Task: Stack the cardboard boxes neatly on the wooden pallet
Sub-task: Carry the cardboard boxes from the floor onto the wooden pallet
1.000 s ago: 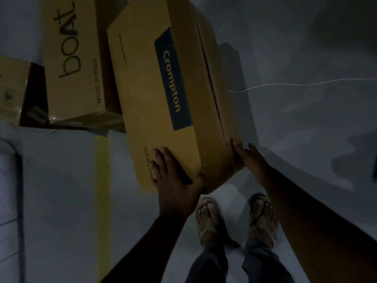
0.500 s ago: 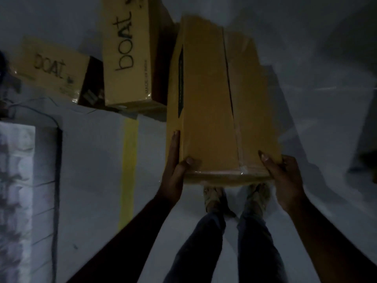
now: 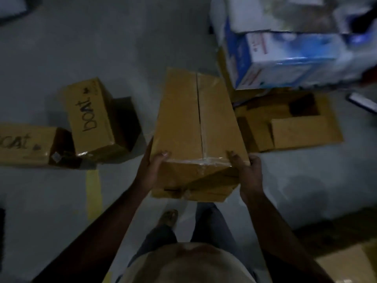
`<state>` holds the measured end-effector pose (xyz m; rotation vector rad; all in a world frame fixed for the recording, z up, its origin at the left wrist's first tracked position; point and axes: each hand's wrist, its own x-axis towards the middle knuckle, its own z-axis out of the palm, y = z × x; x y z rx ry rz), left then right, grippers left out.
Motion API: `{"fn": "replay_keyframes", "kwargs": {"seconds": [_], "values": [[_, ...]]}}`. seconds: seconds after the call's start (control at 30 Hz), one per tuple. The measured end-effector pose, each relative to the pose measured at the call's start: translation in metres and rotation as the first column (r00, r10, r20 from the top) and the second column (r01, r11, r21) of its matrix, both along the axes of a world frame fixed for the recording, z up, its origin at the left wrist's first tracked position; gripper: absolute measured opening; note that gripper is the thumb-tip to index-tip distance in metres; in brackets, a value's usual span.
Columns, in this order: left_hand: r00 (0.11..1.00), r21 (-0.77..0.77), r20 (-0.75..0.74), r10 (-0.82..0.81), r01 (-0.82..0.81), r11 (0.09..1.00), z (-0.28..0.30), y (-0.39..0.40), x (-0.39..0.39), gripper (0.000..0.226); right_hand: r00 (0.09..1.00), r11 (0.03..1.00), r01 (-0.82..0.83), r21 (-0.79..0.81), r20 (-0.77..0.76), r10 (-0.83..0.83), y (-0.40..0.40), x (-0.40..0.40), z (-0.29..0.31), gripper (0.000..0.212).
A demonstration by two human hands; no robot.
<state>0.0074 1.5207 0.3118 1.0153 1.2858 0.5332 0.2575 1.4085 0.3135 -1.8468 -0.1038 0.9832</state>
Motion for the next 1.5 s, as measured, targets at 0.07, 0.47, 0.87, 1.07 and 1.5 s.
{"fn": "replay_keyframes", "kwargs": {"seconds": [0.07, 0.47, 0.87, 1.07, 1.5], "values": [[0.995, 0.023, 0.027, -0.094, 0.094, 0.995, 0.02, -0.02, 0.002, 0.076, 0.994, 0.996, 0.088, 0.022, 0.057, -0.089, -0.044, -0.009, 0.025, 0.059], [0.746, 0.182, 0.129, -0.654, 0.63, 0.755, 0.106, -0.218, 0.07, 0.068, 0.791, 0.82, 0.551, 0.156, 0.214, -0.573, -0.361, -0.057, 0.134, 0.05], [0.194, 0.177, 0.008, -0.981, 0.965, 0.193, 0.093, -0.516, 0.237, 0.069, 0.453, 0.478, 0.855, 0.202, 0.161, -0.877, -0.707, -0.028, 0.076, 0.069], [0.042, -0.009, 0.05, -0.998, 0.999, 0.042, 0.067, -0.572, 0.314, 0.083, 0.454, 0.461, 0.869, 0.178, 0.08, -0.887, -0.769, 0.02, 0.051, 0.056], [-0.05, -0.275, -0.019, -0.999, 0.961, -0.043, -0.039, -0.603, 0.466, 0.086, 0.493, 0.493, 0.87, 0.015, -0.026, -0.87, -0.799, 0.137, -0.056, 0.049]]}}
